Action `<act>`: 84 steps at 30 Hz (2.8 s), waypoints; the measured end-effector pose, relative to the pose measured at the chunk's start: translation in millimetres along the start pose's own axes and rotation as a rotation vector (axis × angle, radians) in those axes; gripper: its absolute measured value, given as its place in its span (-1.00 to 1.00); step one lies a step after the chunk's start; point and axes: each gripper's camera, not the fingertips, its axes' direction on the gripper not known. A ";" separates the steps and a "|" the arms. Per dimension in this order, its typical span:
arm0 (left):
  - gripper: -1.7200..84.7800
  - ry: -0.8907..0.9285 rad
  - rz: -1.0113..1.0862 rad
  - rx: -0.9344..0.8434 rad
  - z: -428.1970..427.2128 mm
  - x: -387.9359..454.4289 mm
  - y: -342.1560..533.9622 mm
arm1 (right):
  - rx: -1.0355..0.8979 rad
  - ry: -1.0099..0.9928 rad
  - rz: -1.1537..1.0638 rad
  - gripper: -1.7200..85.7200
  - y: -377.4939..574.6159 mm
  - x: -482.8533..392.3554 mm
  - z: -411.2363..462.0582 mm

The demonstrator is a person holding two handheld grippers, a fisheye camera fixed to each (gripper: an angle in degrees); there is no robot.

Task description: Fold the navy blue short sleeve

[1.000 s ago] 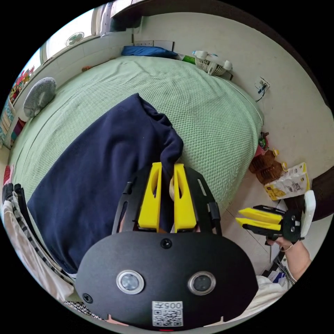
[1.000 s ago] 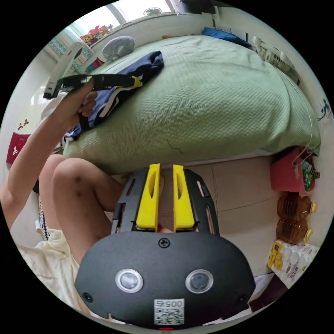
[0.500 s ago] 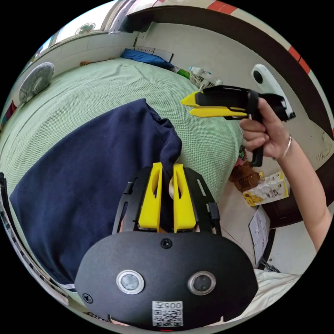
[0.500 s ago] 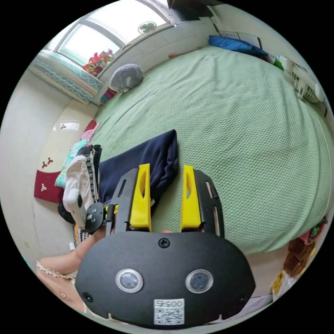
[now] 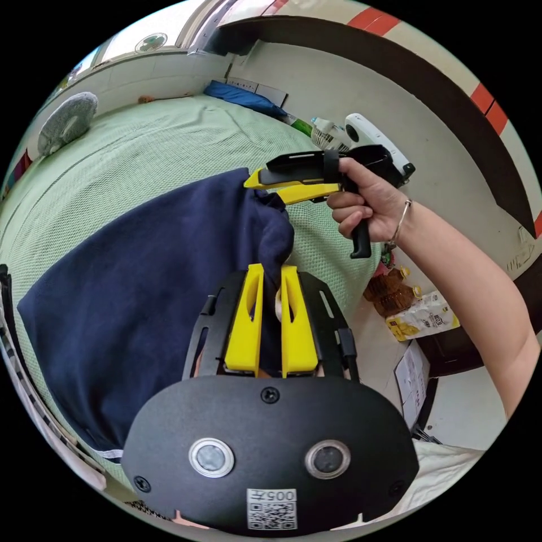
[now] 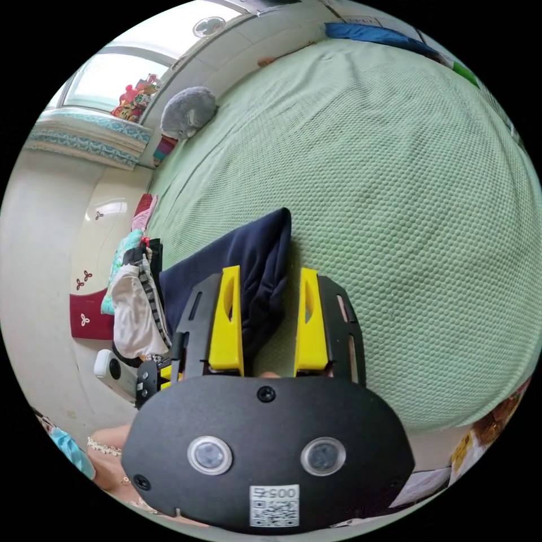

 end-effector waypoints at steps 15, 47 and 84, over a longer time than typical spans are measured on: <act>-0.82 0.132 -0.039 0.092 -45.8 -24.8 25.5 | 0.067 0.292 -0.111 -0.94 -16.5 -120.5 -2.5; -0.82 -0.041 -0.151 0.219 -238.5 -150.9 162.3 | 0.033 0.570 -0.414 -0.98 -20.6 -429.0 106.7; -0.76 -0.239 -0.312 0.089 -262.2 -302.6 112.3 | -0.058 0.462 -0.300 -0.80 -99.4 -295.9 153.4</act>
